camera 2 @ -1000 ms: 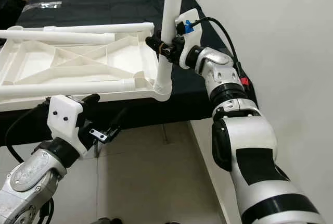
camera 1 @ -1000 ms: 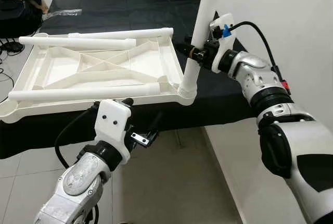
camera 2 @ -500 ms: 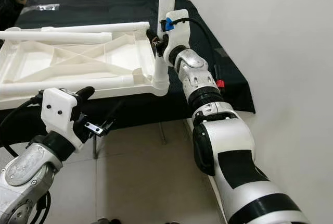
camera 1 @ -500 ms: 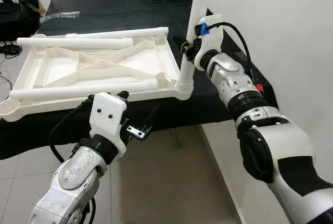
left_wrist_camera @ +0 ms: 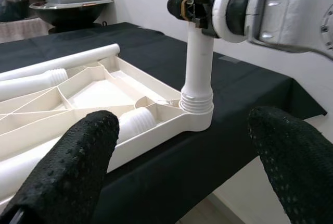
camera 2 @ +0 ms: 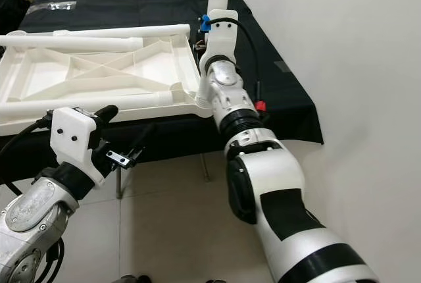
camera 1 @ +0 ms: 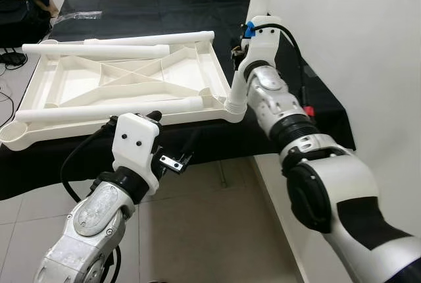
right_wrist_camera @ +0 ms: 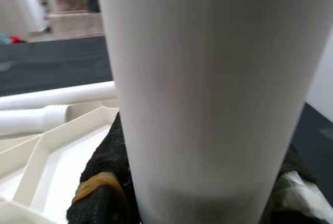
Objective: Building children table
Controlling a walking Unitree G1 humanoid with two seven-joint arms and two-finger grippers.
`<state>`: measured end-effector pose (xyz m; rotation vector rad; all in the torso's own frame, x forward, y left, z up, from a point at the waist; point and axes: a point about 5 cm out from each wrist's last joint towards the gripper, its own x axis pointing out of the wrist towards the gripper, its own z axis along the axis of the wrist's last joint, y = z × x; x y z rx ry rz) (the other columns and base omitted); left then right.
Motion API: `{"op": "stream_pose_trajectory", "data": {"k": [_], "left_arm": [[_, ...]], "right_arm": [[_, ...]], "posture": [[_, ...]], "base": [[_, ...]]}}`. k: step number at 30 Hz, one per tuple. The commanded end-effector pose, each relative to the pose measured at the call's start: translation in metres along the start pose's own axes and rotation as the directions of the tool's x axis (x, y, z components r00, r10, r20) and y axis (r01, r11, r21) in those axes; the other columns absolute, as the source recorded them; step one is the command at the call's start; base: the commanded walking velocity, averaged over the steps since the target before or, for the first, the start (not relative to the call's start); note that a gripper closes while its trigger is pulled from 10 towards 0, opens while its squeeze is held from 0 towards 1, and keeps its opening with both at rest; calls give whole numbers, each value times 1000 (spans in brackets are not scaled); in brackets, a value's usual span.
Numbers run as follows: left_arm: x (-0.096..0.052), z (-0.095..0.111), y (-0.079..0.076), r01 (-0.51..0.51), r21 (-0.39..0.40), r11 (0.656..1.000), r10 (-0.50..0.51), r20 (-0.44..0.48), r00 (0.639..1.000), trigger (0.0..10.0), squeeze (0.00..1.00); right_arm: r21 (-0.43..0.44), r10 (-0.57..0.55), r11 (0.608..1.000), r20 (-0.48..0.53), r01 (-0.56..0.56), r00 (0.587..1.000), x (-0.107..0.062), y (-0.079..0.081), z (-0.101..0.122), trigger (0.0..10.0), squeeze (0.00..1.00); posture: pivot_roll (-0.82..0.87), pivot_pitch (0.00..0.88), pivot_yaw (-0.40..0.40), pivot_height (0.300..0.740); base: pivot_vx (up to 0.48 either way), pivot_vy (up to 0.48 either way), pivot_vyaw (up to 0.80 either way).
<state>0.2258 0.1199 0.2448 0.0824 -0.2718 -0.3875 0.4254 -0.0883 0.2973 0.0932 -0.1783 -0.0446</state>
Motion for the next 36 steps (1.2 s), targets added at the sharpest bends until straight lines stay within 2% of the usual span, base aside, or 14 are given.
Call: {"op": "stream_pose_trajectory", "data": {"k": [1,3,5,9,10,15,16,28,29,31,34,35,36], "left_arm": [[0,-2,-1,-6,4,1000,6,-15,1000,10000,0],[0,-2,-1,-6,3,1000,6,-16,1000,10000,0],[-1,-3,-2,-7,2,1000,7,-17,1000,10000,0],[-1,-3,-2,-8,1,1000,8,-18,1000,10000,0],[-1,-3,-2,-10,1,1000,10,-18,1000,10000,0],[-2,-4,-2,-12,0,1000,12,-20,1000,10000,0],[-2,-4,-2,-12,0,1000,12,-20,1000,10000,0],[-2,-5,-3,-13,-3,1000,13,-24,1000,10000,0],[-2,-6,-3,-13,-3,1000,13,-24,1000,10000,0],[-2,-6,-3,-13,-3,1000,13,-24,1000,10000,0],[-2,-6,-4,-13,-4,1000,13,-22,1000,10000,0],[-2,-6,-4,-13,-4,1000,13,-22,1000,10000,0],[-2,-6,-4,-13,-4,1000,13,-21,1000,10000,0]], "right_arm": [[51,-121,991,-50,124,991,-2,-3,-10,0,0],[59,-149,987,-50,152,988,-3,-1,-9,0,0],[90,-205,974,-46,208,978,-5,7,-5,0,0],[88,-188,978,-41,191,981,-5,14,-2,0,0],[85,-162,983,-28,164,986,-6,20,1,10000,0],[92,-103,990,-5,103,995,-7,29,6,10000,0],[98,-99,990,3,98,995,-7,30,7,10000,1000],[113,-77,991,52,71,996,-3,24,18,10000,1000],[115,-52,992,60,45,997,-2,21,21,10000,0],[115,-32,993,64,24,997,-1,20,22,10000,0],[71,64,995,104,-72,993,2,7,27,10000,0],[71,64,995,104,-72,993,2,7,27,10000,0],[61,132,988,128,-140,983,3,0,29,10000,0]], "posture": [[108,193,-106,740],[108,193,-106,740],[109,192,-113,740],[108,191,-116,740],[107,192,-118,740],[103,192,-117,740],[103,192,-117,740],[98,187,-117,740],[95,178,-115,740],[95,178,-115,740],[96,169,-117,740],[96,169,-117,740],[99,167,-118,740]], "base": [[0,0,0],[0,0,0],[0,0,0],[0,0,0],[0,0,0],[0,0,0],[0,0,0],[0,0,0],[0,0,0],[0,0,0],[0,0,0],[0,0,0],[0,0,0]]}}
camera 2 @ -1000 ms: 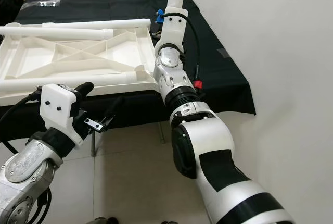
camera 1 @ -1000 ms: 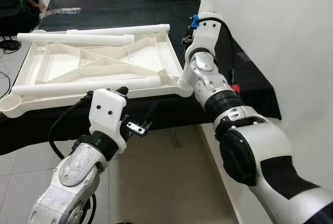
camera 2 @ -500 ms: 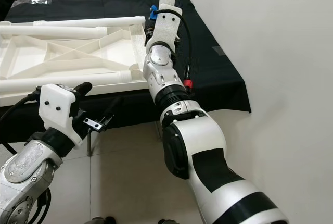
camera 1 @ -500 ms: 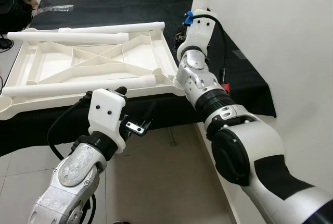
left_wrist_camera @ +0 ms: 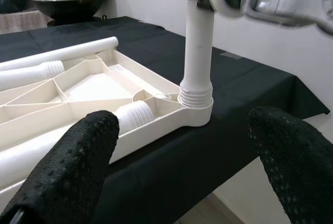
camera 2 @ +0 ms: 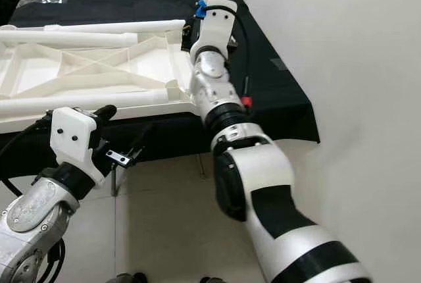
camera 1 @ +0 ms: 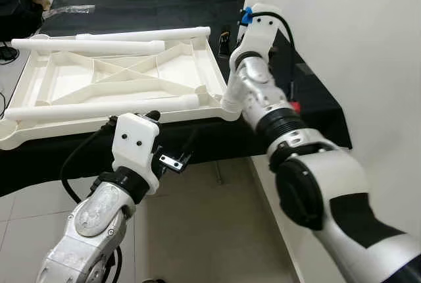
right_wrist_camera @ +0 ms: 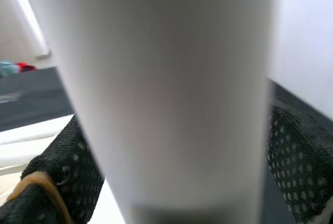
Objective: Building children table
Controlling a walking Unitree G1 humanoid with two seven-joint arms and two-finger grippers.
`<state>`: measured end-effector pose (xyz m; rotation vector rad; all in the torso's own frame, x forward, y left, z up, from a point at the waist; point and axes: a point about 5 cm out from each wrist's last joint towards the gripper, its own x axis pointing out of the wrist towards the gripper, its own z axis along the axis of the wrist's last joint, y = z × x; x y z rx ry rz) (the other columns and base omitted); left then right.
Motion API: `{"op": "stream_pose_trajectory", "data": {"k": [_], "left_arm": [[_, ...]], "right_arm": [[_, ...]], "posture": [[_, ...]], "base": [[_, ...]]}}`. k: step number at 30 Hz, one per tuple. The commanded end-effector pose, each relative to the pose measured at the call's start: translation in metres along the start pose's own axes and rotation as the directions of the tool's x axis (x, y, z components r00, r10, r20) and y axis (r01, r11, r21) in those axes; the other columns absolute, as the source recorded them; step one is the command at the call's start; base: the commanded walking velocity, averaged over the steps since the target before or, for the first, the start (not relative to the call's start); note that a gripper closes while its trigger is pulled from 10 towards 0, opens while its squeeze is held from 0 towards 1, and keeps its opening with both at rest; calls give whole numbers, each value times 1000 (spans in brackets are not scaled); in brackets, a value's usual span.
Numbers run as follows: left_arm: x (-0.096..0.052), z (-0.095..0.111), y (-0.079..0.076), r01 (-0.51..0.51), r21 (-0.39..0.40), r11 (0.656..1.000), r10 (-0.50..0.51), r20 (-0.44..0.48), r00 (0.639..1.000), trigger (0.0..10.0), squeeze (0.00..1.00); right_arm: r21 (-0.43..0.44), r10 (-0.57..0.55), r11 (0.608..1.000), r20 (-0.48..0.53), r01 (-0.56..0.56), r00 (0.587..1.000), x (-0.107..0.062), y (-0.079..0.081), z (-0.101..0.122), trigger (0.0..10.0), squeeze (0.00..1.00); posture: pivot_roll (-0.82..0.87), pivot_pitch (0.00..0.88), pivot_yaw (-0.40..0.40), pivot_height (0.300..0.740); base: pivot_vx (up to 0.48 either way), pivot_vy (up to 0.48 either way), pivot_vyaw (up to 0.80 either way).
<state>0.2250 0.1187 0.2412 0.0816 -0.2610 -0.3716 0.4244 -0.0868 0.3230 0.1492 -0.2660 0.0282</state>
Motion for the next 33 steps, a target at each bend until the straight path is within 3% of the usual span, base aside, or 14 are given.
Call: {"op": "stream_pose_trajectory", "data": {"k": [1,10,13,16,18,25,33], "left_arm": [[-1,-3,-2,2,-3,1000,-2,-10,1000,10000,0],[-1,-4,-2,2,-2,1000,-2,-10,1000,10000,0],[-1,-3,-3,3,-3,1000,-3,-7,1000,10000,0],[-1,-3,-3,3,-3,1000,-3,-6,1000,10000,0],[-1,-3,-3,3,-4,1000,-3,-5,1000,10000,0],[-1,-3,-2,3,-2,1000,-3,-3,1000,10000,0],[-1,-3,-3,1,-6,1000,-1,0,1000,10000,0]], "right_arm": [[7,92,996,47,-93,995,0,-6,4,10000,0],[39,215,976,15,-216,976,0,-30,1,10000,0],[91,373,923,19,-374,927,-2,-43,3,10000,0],[97,416,904,22,-416,909,-3,-43,3,10000,0],[53,466,883,16,-466,885,-5,-42,3,10000,0],[57,585,811,-35,-583,810,-9,-27,-5,10000,0],[99,610,790,-21,-606,792,-9,-19,-6,10000,0]], "posture": [[99,167,-118,740],[97,158,-117,740],[99,153,-116,740],[99,153,-116,740],[98,153,-116,740],[102,155,-122,740],[104,155,-123,740]], "base": [[0,0,0],[0,0,0],[0,0,0],[0,0,0],[0,0,0],[0,0,0],[0,0,0]]}}
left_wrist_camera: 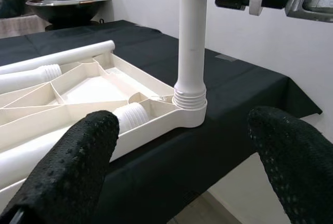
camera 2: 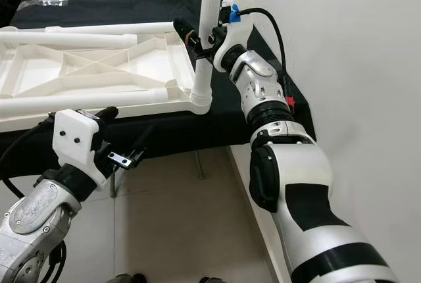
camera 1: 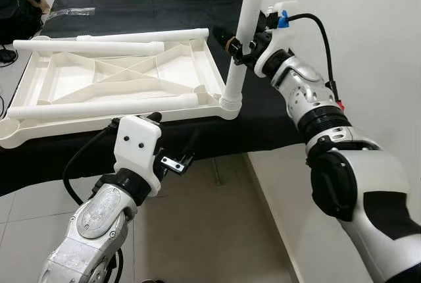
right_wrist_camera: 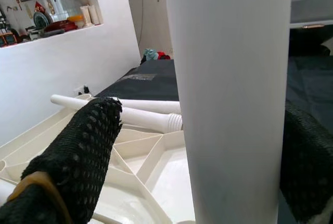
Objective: Building children table
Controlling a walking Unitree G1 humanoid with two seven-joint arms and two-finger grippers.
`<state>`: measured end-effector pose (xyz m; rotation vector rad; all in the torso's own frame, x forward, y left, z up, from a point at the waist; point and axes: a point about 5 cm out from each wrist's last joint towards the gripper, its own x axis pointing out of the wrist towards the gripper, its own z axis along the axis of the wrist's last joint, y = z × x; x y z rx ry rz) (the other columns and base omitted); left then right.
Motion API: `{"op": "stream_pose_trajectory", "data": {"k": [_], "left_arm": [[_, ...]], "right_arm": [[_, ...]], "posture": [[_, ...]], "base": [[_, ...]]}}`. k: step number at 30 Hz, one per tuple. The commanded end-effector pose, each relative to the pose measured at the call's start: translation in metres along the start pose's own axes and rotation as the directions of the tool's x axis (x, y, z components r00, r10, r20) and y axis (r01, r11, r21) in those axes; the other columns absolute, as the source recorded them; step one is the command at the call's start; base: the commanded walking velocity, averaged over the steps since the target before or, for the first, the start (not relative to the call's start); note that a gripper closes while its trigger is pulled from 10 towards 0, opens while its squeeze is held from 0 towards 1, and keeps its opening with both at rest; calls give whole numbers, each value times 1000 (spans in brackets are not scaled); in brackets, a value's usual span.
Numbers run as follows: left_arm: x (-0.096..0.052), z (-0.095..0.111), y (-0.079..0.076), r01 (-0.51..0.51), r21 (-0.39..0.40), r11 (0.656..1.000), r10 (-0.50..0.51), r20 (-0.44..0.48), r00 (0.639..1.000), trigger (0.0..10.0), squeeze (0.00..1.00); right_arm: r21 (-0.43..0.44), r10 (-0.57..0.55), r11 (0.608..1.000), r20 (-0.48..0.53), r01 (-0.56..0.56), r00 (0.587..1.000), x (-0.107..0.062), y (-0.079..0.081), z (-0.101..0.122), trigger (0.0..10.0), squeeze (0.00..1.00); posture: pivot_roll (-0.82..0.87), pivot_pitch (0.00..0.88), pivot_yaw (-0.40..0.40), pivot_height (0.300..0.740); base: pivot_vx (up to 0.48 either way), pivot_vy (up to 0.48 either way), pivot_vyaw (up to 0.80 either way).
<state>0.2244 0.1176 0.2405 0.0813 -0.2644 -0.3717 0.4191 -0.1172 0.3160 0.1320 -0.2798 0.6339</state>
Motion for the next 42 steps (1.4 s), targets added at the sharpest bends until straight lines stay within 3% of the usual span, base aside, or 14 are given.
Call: {"op": "stream_pose_trajectory", "data": {"k": [1,2,3,17,20,23,26,30,31,34,37,39,41,42], "left_arm": [[-1,-2,-2,1,-6,1000,-1,-4,1000,10000,0],[-1,-2,-2,2,-7,1000,-2,-2,1000,10000,0],[-1,-1,-3,4,-8,1000,-4,-1,1000,10000,0],[1,-1,-1,3,-5,1000,-3,0,1000,10000,0],[2,-1,-1,3,-3,1000,-3,1,1000,10000,0],[2,0,0,1,0,1000,-1,3,1000,10000,0],[2,0,1,1,1,1000,-1,3,1000,10000,0],[3,0,2,-1,4,1000,1,5,1000,10000,0],[3,0,2,-1,4,1000,1,5,1000,10000,0],[4,-1,2,-1,2,1000,1,3,1000,10000,0],[5,-1,1,1,0,1000,-1,4,1000,10000,0],[5,-1,1,1,0,1000,-1,4,1000,10000,0],[6,-2,0,3,-3,1000,-3,5,1000,10000,0],[6,-2,0,3,-3,1000,-3,5,1000,10000,0]], "right_arm": [[28,55,998,-24,-54,998,5,10,-6,10000,0],[24,54,998,-26,-53,998,6,11,-6,7451,0],[2,37,999,-35,-36,999,6,11,-7,0,0],[-54,-45,998,-56,42,997,10,13,-10,0,0],[-62,-105,993,-60,101,993,9,10,-11,0,0],[-81,-263,963,-71,257,962,9,5,-15,0,0],[-79,-296,954,-71,291,953,9,5,-16,0,0],[-86,-515,855,-39,511,856,10,2,-16,0,0],[-86,-515,855,-39,511,856,10,2,-16,0,0],[-85,-605,794,-13,602,796,12,7,-16,0,0],[-74,-645,762,-8,643,764,14,14,-19,0,0],[-74,-645,762,-8,643,764,14,14,-19,0,0],[-61,-692,721,-3,691,722,17,22,-23,0,0],[-61,-692,721,-3,691,722,17,22,-23,0,0]], "posture": [[104,155,-123,740],[106,156,-122,740],[105,157,-120,740],[104,161,-114,740],[103,163,-113,740],[103,166,-106,740],[103,166,-106,740],[93,171,-105,740],[93,171,-105,740],[89,168,-108,740],[87,163,-108,740],[87,163,-108,740],[86,160,-109,740],[86,160,-109,740]], "base": [[0,0,0],[0,0,0],[0,0,0],[0,0,0],[0,0,0],[0,0,0],[0,0,0],[0,0,0],[0,0,0],[0,0,0],[0,0,0],[0,0,0],[0,0,0],[0,0,0]]}}
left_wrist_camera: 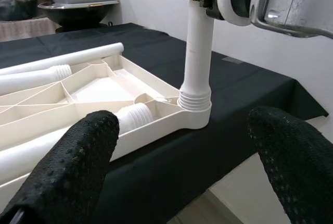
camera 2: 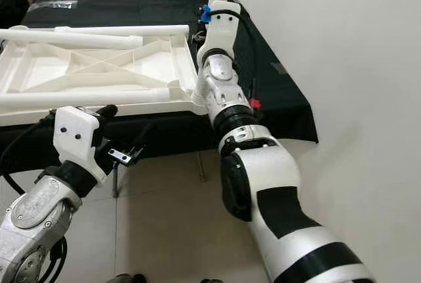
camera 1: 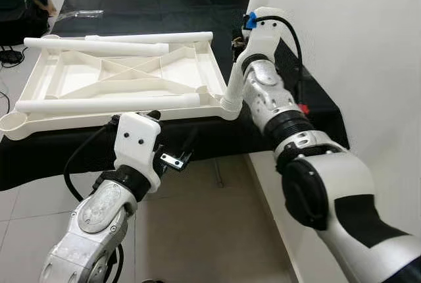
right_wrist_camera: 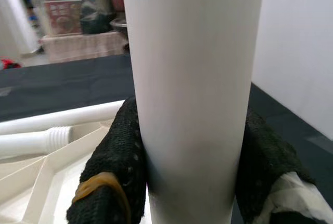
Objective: Building children table
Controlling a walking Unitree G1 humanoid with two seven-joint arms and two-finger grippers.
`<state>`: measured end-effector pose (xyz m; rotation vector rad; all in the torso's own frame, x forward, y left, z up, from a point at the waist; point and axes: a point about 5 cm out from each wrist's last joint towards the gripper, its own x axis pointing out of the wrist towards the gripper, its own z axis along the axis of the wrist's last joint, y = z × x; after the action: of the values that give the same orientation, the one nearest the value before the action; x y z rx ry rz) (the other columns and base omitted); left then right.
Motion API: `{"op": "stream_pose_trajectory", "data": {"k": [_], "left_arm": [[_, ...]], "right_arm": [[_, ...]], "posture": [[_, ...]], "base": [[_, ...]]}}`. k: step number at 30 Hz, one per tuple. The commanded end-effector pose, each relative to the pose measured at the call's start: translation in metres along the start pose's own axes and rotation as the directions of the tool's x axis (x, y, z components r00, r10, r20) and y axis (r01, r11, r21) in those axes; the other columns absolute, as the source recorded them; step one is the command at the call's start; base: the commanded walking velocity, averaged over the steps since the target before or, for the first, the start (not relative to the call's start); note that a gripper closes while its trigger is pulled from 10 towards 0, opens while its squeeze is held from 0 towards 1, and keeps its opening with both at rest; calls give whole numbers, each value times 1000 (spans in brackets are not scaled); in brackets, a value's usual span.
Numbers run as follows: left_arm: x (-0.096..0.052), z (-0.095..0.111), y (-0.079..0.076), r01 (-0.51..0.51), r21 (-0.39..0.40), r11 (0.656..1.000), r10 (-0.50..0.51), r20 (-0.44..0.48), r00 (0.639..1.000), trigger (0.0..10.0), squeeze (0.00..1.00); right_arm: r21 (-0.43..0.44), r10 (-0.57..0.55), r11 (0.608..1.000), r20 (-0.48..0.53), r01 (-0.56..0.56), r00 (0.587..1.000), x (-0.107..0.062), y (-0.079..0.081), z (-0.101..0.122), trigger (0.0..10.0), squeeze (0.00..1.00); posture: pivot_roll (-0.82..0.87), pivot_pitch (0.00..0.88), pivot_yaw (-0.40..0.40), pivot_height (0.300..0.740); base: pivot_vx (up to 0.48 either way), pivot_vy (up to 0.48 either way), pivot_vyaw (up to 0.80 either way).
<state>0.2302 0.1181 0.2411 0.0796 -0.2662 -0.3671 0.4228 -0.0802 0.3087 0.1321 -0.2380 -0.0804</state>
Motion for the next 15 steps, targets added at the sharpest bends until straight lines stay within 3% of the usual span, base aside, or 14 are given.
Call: {"op": "stream_pose_trajectory", "data": {"k": [1,3,4,5,6,12,13,14,15], "left_arm": [[1,-1,-3,10,-4,1000,-10,4,1000,10000,0],[0,-1,-4,12,-6,1000,-12,5,1000,10000,0],[0,-1,-5,12,-7,1000,-12,5,1000,10000,0],[0,-1,-5,13,-7,1000,-13,5,1000,10000,0],[0,-1,-5,13,-8,1000,-12,4,1000,10000,0],[-2,-2,-5,10,-8,1000,-10,1,1000,10000,0],[-2,-2,-5,9,-9,1000,-9,1,1000,10000,0],[-2,-2,-5,9,-9,1000,-9,1,1000,10000,0],[-2,-3,-5,8,-10,1000,-8,0,1000,10000,0]], "right_arm": [[34,-81,996,-37,82,996,-4,3,-8,0,0],[42,-89,995,-44,91,995,-6,12,-9,0,0],[57,-74,995,-61,77,995,-9,21,-10,6824,0],[67,-59,996,-73,64,996,-10,27,-10,6824,0],[83,-29,996,-70,35,997,-11,32,-9,10000,0],[127,34,991,-39,-29,999,-13,39,-5,10000,0],[126,53,991,-21,-50,998,-13,39,-4,10000,714],[126,53,991,-21,-50,998,-13,39,-4,10000,714],[125,64,990,6,-64,998,-13,38,-3,10000,1000]], "posture": [[87,157,-113,740],[87,148,-116,740],[87,148,-118,740],[87,148,-118,740],[88,144,-122,740],[89,143,-123,740],[84,140,-122,740],[84,140,-122,740],[82,138,-121,740]], "base": [[0,0,0],[0,0,0],[0,0,0],[0,0,0],[0,0,0],[0,0,0],[0,0,0],[0,0,0],[0,0,0]]}}
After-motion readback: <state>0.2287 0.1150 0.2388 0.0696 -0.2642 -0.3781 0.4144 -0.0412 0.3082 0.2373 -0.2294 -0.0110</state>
